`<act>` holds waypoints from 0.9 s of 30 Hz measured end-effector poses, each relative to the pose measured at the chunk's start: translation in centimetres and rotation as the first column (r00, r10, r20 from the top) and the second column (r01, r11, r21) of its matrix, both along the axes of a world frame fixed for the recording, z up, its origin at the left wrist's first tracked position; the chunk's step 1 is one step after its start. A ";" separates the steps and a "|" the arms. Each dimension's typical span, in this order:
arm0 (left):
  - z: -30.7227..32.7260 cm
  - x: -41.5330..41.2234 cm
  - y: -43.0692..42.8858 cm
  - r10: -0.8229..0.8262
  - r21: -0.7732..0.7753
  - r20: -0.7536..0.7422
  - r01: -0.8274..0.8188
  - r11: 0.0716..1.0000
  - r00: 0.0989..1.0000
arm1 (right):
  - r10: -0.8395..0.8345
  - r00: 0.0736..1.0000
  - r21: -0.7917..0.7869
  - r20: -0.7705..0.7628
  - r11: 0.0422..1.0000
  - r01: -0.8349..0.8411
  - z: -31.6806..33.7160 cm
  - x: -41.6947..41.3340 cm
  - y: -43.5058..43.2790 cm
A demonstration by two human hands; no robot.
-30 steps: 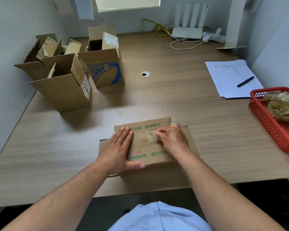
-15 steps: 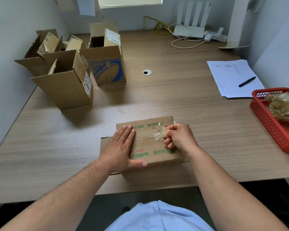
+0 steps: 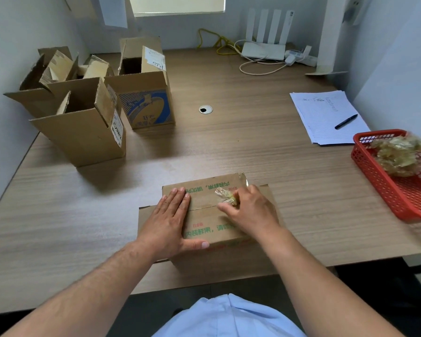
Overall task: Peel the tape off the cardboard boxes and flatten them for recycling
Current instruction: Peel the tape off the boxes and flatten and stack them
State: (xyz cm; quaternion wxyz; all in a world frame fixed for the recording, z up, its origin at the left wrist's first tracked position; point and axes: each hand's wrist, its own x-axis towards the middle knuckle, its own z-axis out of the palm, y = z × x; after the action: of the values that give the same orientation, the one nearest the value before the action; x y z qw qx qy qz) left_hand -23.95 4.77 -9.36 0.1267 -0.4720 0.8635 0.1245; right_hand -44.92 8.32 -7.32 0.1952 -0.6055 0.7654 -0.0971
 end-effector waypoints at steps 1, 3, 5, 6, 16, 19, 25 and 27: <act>0.0 0.0 0.0 0.000 -0.003 -0.002 0.000 1.000 1.000 | -0.020 0.998 -0.001 -0.057 1.000 0.020 -0.1 0.5 -0.1; 0.0 0.0 0.1 0.003 -0.005 -0.007 -0.003 1.000 1.000 | -0.038 0.991 -0.038 -0.126 0.999 0.033 -0.3 1.3 -0.1; 0.1 0.0 0.1 0.005 -0.004 -0.023 -0.005 1.000 1.000 | 0.006 0.990 -0.114 -0.140 0.993 -0.022 -0.7 1.9 0.3; 0.1 -0.1 0.1 0.009 0.000 -0.038 -0.009 1.000 0.999 | 0.030 0.990 -0.163 -0.140 0.985 -0.053 -0.9 2.2 0.6; 0.2 0.1 0.2 0.004 0.030 -0.022 -0.004 1.000 1.000 | -0.484 0.521 0.101 0.703 0.793 0.601 -0.5 -1.1 0.4; 0.2 -0.1 0.2 0.001 0.045 -0.025 0.000 0.999 1.000 | -0.504 0.492 0.117 0.710 0.773 0.624 -0.4 -1.4 0.4; 0.7 -0.8 0.2 -0.014 0.062 0.023 0.013 0.998 1.000 | -0.396 0.787 -0.020 0.472 0.888 0.459 -0.8 -1.6 -0.2; 0.8 -2.4 0.4 -0.009 0.037 0.036 0.008 0.999 0.999 | -0.322 0.891 -0.037 0.321 0.936 0.351 -0.8 -1.3 -0.4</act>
State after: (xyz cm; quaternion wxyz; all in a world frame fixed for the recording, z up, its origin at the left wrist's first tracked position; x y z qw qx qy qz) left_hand -26.30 5.18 -8.58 0.1516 -0.4680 0.8607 0.1312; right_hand -46.18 7.89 -8.11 0.2643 -0.4495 0.8131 -0.2589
